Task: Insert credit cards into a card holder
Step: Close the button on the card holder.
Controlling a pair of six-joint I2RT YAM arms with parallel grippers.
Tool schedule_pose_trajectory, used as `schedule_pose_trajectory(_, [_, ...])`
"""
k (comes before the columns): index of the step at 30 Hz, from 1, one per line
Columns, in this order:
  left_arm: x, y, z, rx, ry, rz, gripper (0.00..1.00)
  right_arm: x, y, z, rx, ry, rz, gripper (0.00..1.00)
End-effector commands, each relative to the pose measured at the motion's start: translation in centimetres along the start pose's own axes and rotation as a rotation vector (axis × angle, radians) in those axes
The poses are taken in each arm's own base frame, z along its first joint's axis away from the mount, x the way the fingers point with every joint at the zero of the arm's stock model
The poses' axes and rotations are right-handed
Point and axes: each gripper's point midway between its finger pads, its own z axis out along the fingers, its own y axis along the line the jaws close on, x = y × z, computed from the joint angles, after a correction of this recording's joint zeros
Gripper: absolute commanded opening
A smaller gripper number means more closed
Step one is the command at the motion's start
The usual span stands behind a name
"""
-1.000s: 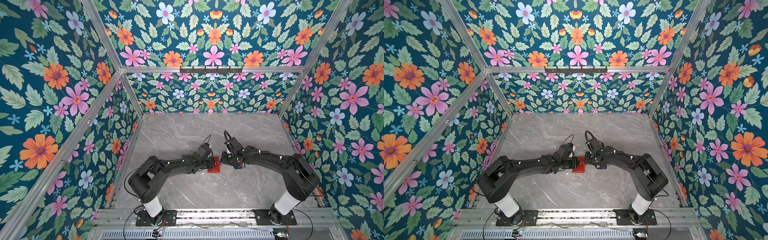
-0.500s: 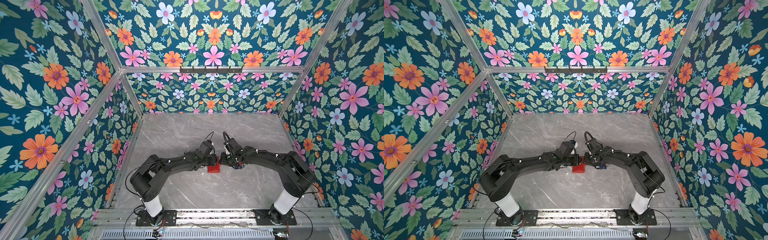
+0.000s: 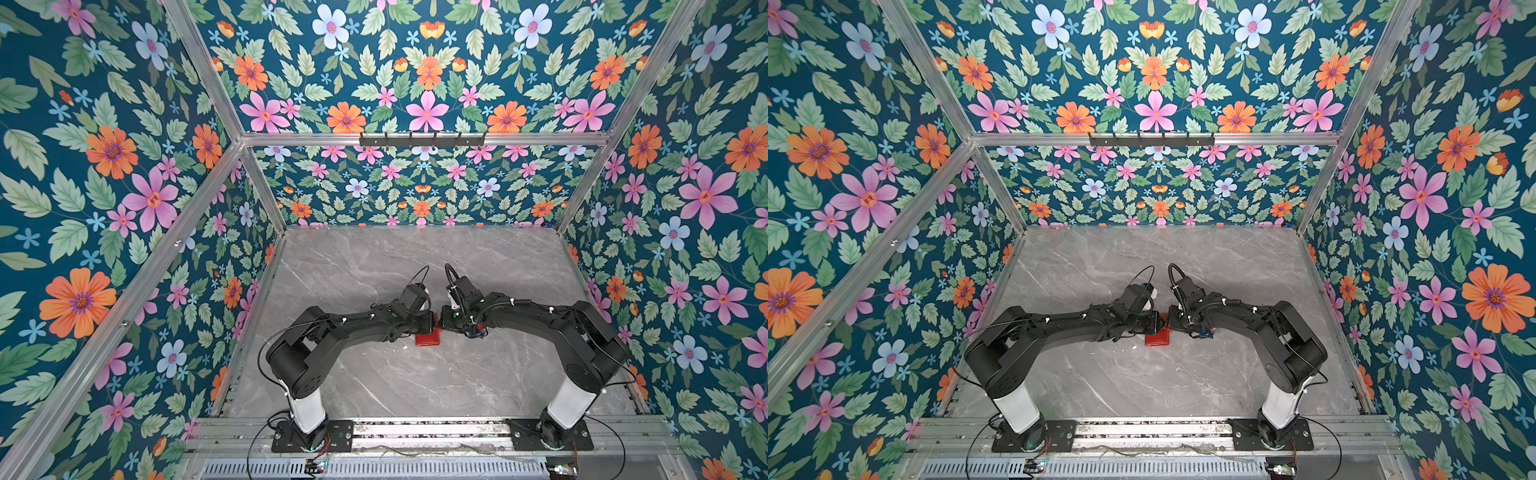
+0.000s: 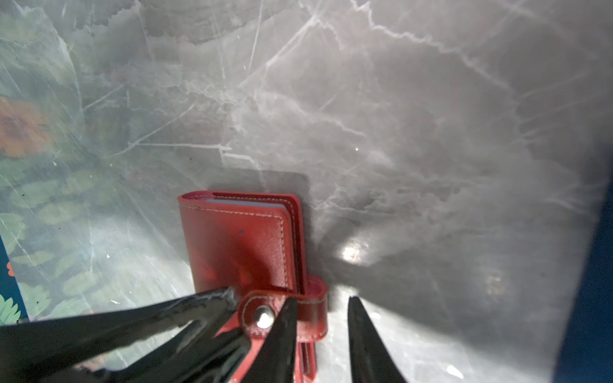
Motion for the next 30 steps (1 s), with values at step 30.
schedule_pose_trajectory(30, [-0.6, -0.6, -1.0, 0.014, -0.028, 0.012, 0.00, -0.4, -0.1, -1.5, 0.020, -0.031, -0.001, 0.36])
